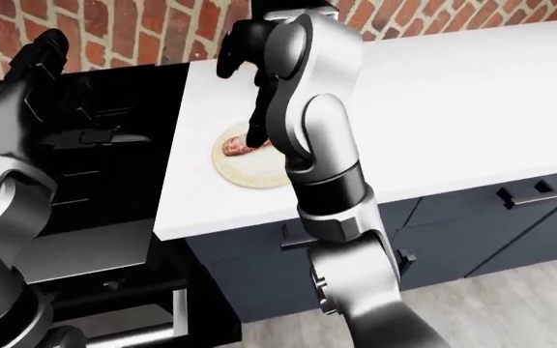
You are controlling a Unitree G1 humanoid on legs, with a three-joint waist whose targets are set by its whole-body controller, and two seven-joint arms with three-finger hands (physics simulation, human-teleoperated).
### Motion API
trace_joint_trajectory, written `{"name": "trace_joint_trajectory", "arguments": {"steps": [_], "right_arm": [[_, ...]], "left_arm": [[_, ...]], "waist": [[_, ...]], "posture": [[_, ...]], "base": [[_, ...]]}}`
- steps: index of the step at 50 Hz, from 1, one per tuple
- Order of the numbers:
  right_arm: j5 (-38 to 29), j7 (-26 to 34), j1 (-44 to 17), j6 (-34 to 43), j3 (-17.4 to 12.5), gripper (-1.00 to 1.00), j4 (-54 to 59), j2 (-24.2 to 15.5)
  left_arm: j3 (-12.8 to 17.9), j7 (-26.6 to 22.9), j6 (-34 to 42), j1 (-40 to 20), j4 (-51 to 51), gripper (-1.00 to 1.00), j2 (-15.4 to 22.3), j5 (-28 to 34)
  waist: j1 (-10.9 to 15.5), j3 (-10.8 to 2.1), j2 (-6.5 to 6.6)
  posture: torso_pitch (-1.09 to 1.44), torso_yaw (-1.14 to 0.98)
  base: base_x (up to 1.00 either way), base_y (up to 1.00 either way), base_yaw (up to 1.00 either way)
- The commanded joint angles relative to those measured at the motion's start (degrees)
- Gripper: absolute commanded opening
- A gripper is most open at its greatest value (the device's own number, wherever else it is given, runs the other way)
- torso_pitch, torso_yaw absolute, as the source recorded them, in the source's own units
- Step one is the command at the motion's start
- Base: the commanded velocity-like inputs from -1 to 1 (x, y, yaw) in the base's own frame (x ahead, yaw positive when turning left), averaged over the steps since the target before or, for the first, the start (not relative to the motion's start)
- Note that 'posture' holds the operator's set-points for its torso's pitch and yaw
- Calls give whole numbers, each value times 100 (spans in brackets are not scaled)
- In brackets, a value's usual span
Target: Pick the salami from the plate and place it in the pan.
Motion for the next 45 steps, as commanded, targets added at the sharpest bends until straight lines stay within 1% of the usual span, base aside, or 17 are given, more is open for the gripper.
{"name": "trace_joint_trajectory", "arguments": {"steps": [1, 3, 7, 8, 9, 13, 17, 19, 22, 26, 33, 36, 41, 45], "right_arm": [[-66, -133, -261, -213, -46, 45, -98, -37], [-129, -154, -178, -383, -5, 44, -67, -42], [-189, -202, -139, -515, -22, 44, 45, 39], [-198, -217, -149, -556, -25, 42, 84, 41], [-199, -239, -140, -597, -29, 34, 120, 45], [-260, -274, -101, -759, -15, 40, 164, 35], [-374, -306, -67, -1014, 8, 36, 223, 13], [-425, -339, -83, -1125, 3, 40, 292, 9], [-534, -307, 13, -1279, 32, 38, 291, 16], [-623, -320, 60, -1433, -10, 34, 366, 2], [-692, -376, 150, -1542, -30, 31, 440, 31], [-701, -428, 150, -1549, -35, 24, 504, 45], [-698, -571, 203, -1593, -33, 26, 621, 38], [-714, -814, 164, -1680, -32, 27, 829, 28]], "left_arm": [[62, 4, -177, -152, -120, 100, 66, 21], [66, 6, -176, -156, -117, 100, 67, 18], [68, 24, -150, -165, -140, 100, 62, 2], [74, 26, -143, -169, -146, 100, 64, -5], [79, 33, -125, -177, -153, 100, 66, -14], [66, 20, -180, -160, -118, 100, 69, -1], [64, 26, -168, -169, -127, 100, 67, -6], [58, 8, -220, -155, -85, 100, 72, 10], [78, 15, -191, -163, -102, 100, 79, -15], [90, 44, -136, -191, -126, 100, 81, -48], [83, 52, -164, -164, -123, 100, 83, -61], [92, 55, -158, -168, -121, 100, 88, -73], [79, 64, -161, -158, -135, 100, 88, -81], [80, 63, -162, -149, -141, 100, 90, -83]], "waist": [[-3, -166, 18], [-4, -166, 22], [-3, -169, 22], [-5, -172, 22], [-5, -174, 22], [3, -175, 22], [10, -180, 20], [10, -181, 18], [11, -185, 16], [13, -192, 11], [21, -200, 5], [19, -207, 5], [20, -210, 2], [23, -219, -2]], "posture": [[0, 0], [0, 0], [0, 0], [0, 0], [0, 0], [0, 0], [0, 0], [0, 0], [0, 0], [0, 0], [0, 0], [0, 0], [0, 0], [0, 0]], "base": [[0, 0, 0], [0, 0, 0], [0, 0, 0], [0, 0, 0], [0, 0, 0], [0, 0, 0], [0, 0, 0], [0, 0, 0], [0, 0, 0], [0, 0, 0], [0, 0, 0], [0, 0, 0], [0, 0, 0], [0, 0, 0]]}}
